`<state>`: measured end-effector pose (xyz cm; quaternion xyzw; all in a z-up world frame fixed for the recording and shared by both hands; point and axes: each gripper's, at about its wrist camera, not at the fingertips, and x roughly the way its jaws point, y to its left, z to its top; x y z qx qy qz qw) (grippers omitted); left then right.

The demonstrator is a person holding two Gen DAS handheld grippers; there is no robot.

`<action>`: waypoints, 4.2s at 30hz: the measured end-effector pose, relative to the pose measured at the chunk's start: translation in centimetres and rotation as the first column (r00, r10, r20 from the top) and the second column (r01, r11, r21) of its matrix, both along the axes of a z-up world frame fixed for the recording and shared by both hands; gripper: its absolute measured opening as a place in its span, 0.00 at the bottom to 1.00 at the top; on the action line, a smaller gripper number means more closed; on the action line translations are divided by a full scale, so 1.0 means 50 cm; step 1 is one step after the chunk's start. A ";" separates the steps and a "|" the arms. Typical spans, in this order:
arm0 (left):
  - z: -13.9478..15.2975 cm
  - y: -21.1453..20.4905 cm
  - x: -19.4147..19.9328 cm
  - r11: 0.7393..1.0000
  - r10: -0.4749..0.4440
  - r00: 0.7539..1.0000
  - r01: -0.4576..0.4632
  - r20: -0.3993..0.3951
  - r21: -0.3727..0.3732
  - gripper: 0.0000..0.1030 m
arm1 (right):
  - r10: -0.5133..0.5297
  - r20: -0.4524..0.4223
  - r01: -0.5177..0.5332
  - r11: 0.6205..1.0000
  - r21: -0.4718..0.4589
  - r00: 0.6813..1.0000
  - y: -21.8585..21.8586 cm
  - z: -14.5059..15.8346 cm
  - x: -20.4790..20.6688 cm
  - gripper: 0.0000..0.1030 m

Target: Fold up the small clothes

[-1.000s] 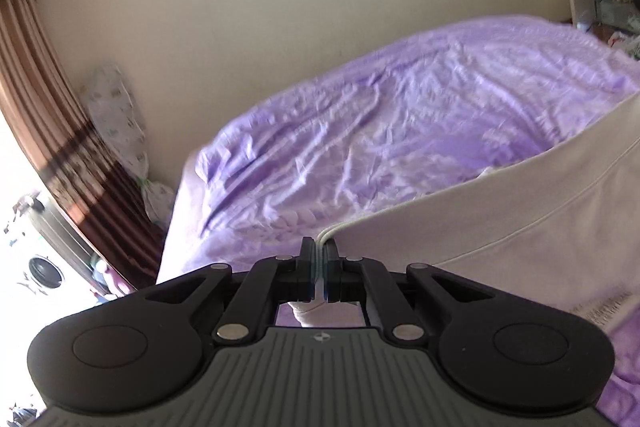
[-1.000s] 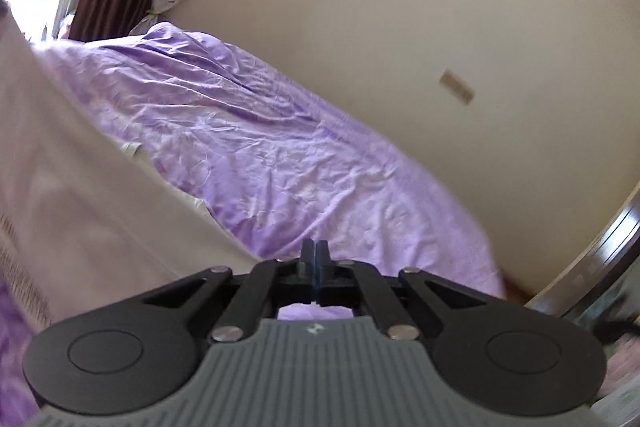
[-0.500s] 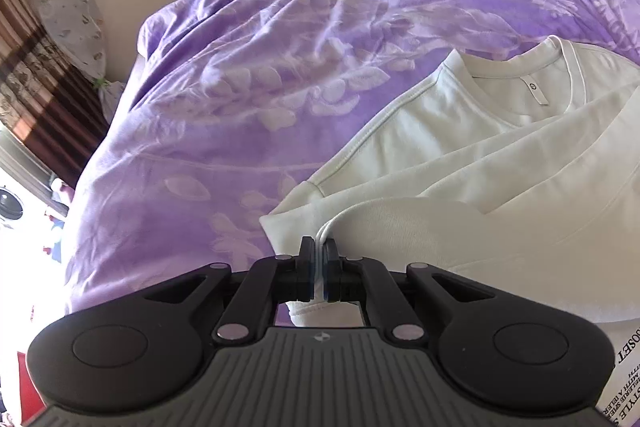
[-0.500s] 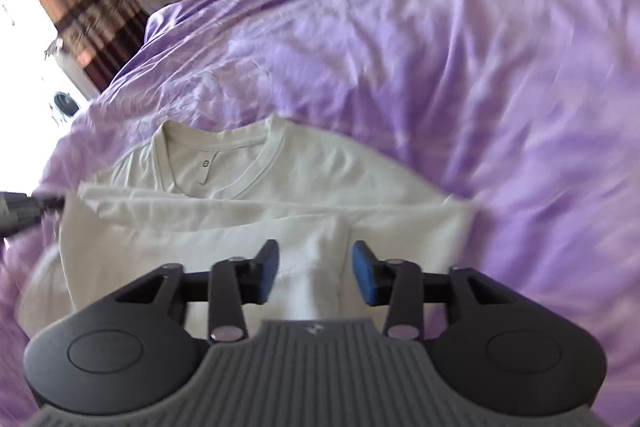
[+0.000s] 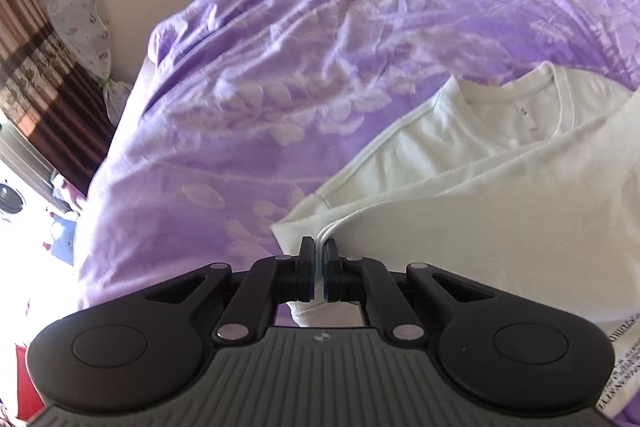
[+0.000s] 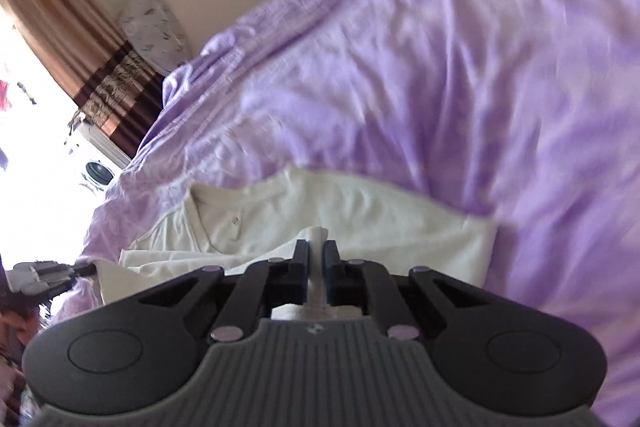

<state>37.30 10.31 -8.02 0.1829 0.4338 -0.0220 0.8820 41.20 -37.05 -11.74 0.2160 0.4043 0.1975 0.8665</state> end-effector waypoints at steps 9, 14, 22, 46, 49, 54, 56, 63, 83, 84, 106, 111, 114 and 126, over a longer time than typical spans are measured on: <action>0.033 -0.064 0.080 0.997 -0.036 0.997 0.030 0.075 0.073 0.03 | -0.153 0.123 0.169 0.977 -0.132 0.980 -0.038 0.087 0.030 0.02; -0.013 -0.073 0.157 0.996 -0.006 0.998 -0.001 0.068 0.094 0.03 | -0.185 0.132 0.208 0.960 -0.186 0.974 -0.024 0.045 0.084 0.02; -0.089 -0.072 0.220 0.998 0.019 0.997 -0.024 0.079 0.059 0.03 | -0.208 0.114 0.230 0.944 -0.236 0.972 -0.009 -0.040 0.155 0.01; 0.077 0.125 -0.165 0.952 -0.215 0.976 0.204 -0.024 -0.229 0.51 | -0.155 -0.092 0.142 0.980 -0.139 0.984 -0.007 -0.006 -0.253 0.38; 0.046 0.124 -0.204 0.967 -0.224 0.974 0.220 -0.021 -0.126 0.50 | -0.199 -0.069 0.188 0.972 -0.138 0.977 0.001 -0.029 -0.302 0.37; 0.000 0.167 -0.156 0.964 -0.046 0.998 0.034 -0.040 -0.263 0.46 | -0.232 -0.036 0.224 0.961 -0.162 0.972 0.017 -0.051 -0.323 0.37; -0.022 0.183 -0.121 0.921 -0.020 0.996 -0.017 -0.091 -0.390 0.46 | -0.233 -0.030 0.223 0.955 -0.194 0.972 0.024 -0.052 -0.320 0.36; -0.079 0.183 -0.037 0.838 -0.105 0.935 -0.100 -0.339 -0.537 0.44 | -0.271 -0.012 0.261 0.936 -0.238 0.962 0.022 -0.060 -0.318 0.36; -0.042 0.226 -0.111 0.893 -0.023 0.919 -0.158 -0.393 -0.421 0.13 | -0.288 0.010 0.282 0.928 -0.243 0.958 0.015 -0.067 -0.328 0.36; -0.025 0.226 -0.125 0.890 -0.061 0.939 -0.102 -0.339 -0.444 0.21 | -0.287 0.009 0.280 0.928 -0.245 0.958 0.016 -0.068 -0.328 0.37; -0.060 0.054 -0.162 0.807 -0.564 0.804 0.488 -0.189 -0.333 0.57 | -0.252 -0.077 0.226 0.941 -0.252 0.965 0.017 -0.069 -0.335 0.29; -0.105 0.071 -0.149 0.850 -0.527 0.746 0.456 -0.407 -0.264 0.20 | -0.243 -0.105 0.213 0.948 -0.238 0.964 0.008 -0.068 -0.345 0.14; -0.112 0.098 -0.141 0.886 -0.460 0.770 0.366 -0.442 -0.285 0.07 | -0.244 -0.124 0.211 0.950 -0.228 0.962 0.002 -0.069 -0.351 0.17; -0.031 0.095 -0.210 0.880 -0.475 0.856 0.462 -0.203 -0.108 0.44 | -0.248 -0.126 0.218 0.953 -0.210 0.961 -0.006 -0.074 -0.364 0.18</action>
